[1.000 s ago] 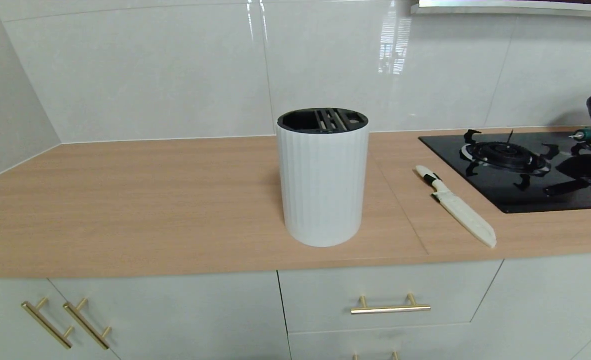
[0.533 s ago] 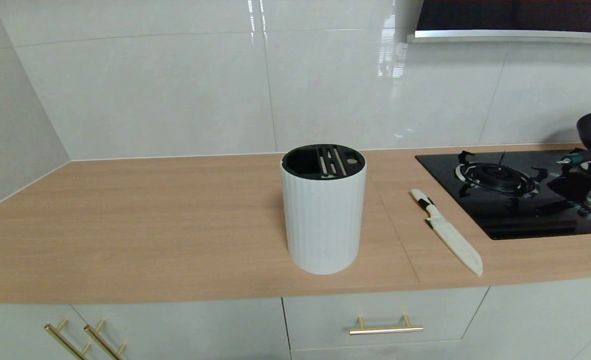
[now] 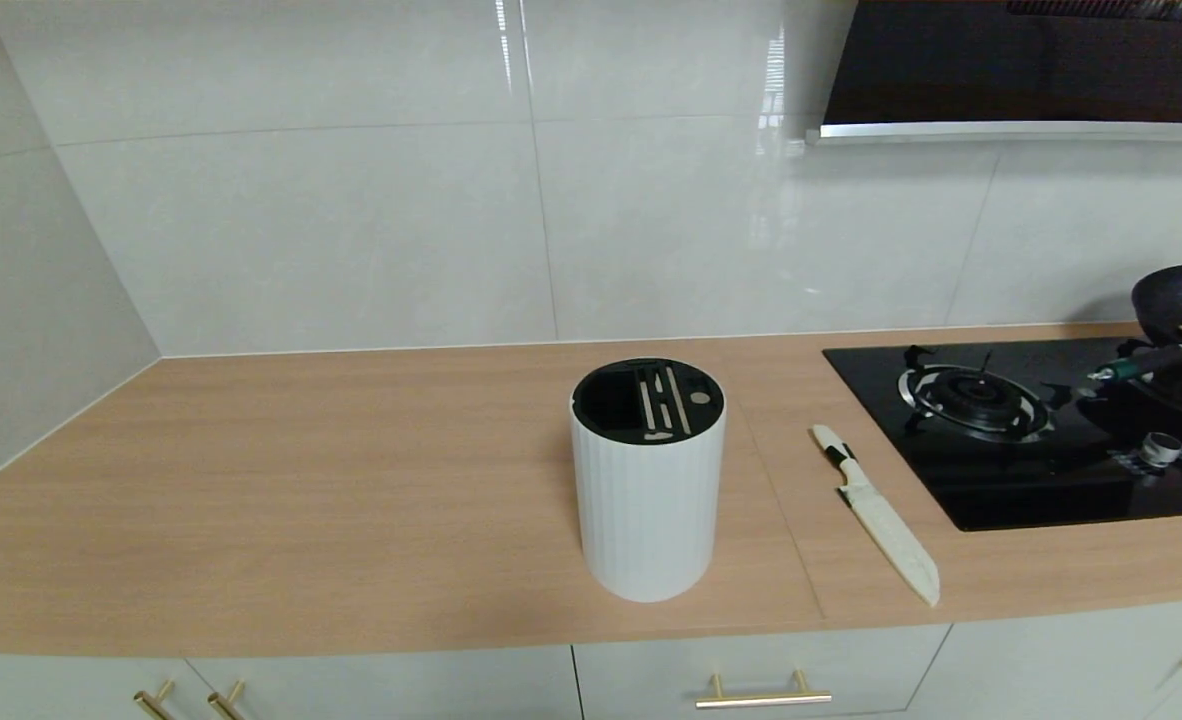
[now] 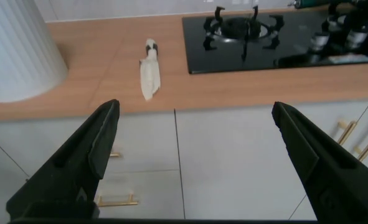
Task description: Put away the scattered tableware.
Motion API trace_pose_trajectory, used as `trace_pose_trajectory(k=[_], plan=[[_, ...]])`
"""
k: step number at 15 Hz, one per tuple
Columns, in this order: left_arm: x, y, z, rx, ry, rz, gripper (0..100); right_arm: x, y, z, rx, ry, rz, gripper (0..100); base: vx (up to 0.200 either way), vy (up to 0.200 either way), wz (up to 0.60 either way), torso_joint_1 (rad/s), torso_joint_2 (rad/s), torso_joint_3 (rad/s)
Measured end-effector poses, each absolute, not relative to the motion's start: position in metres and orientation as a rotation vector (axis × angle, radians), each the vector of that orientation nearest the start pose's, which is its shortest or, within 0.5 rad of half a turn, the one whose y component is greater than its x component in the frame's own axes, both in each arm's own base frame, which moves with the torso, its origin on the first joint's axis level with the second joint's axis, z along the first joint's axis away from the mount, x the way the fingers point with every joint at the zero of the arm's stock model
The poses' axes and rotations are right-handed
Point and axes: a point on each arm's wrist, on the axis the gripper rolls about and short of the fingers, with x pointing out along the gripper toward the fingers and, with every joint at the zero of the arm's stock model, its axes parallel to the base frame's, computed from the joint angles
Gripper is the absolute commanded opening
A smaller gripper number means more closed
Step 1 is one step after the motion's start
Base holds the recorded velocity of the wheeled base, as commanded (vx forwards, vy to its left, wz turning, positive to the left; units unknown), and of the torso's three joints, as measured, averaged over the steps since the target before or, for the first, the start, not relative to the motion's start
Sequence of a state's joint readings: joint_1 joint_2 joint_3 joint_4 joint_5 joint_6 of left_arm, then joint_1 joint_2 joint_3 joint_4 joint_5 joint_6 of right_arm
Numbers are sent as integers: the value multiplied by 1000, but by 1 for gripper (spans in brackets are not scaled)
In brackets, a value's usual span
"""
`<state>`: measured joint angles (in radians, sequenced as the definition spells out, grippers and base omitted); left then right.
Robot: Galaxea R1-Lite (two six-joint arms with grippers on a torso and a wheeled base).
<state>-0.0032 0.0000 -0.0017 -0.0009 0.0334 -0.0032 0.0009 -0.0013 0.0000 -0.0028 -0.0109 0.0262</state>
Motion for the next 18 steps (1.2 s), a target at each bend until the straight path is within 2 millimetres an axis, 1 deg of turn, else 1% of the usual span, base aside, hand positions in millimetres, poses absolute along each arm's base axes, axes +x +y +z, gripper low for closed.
trace_pose_trajectory(k=[4,9,11,18], plan=[[-23,1,76,-3,-2,30,100,-23,0,76,26,-4,-10,100,0,0,0,270,-572,-301],[-23,1,76,-4,-2,30,100,-23,0,76,26,-4,-10,100,0,0,0,195,-401,-211],[-23,1,76,-3,-3,30,100,-23,0,76,26,-4,-10,100,0,0,0,73,-159,-71],[-23,1,76,-4,-2,30,100,-23,0,76,12,-4,-13,100,0,0,0,0,0,0]])
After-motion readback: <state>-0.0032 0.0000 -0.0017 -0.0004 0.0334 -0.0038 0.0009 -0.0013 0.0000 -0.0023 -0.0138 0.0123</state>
